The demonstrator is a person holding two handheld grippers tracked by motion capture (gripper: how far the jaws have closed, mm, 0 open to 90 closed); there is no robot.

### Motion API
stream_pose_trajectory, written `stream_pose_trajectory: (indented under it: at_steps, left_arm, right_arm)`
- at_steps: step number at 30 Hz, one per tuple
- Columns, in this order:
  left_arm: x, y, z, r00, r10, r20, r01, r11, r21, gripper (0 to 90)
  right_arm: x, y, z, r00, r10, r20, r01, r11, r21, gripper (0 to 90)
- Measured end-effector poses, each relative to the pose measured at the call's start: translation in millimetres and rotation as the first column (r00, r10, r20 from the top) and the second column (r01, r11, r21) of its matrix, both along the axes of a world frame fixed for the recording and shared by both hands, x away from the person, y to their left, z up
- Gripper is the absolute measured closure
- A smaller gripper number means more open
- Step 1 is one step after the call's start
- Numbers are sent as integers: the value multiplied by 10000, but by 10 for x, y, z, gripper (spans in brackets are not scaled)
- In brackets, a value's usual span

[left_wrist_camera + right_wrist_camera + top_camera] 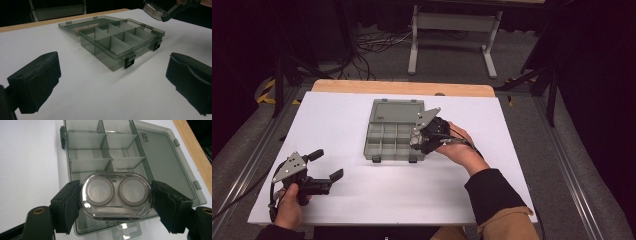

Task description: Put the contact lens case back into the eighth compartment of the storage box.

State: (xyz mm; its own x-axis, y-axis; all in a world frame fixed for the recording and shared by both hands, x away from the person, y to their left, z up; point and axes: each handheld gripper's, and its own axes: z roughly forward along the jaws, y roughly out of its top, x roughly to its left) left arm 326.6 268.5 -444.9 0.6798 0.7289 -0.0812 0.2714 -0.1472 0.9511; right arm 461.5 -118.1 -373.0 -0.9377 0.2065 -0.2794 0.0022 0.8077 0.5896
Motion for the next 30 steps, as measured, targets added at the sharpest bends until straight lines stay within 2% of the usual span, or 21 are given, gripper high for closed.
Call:
stream_pose_trajectory:
  at_steps: [16,30]
  left_arm:
    - [1,-1,1,10000,-9,2,9,10000,68,6]
    - [3,-3,-1,10000,-5,-2,5,10000,76,5]
  right_arm:
    - [47,-3,-63,9996,153,-250,-158,9997,-180,265]
    - [112,0,-123,9977,356,-581,-390,9975,-596,265]
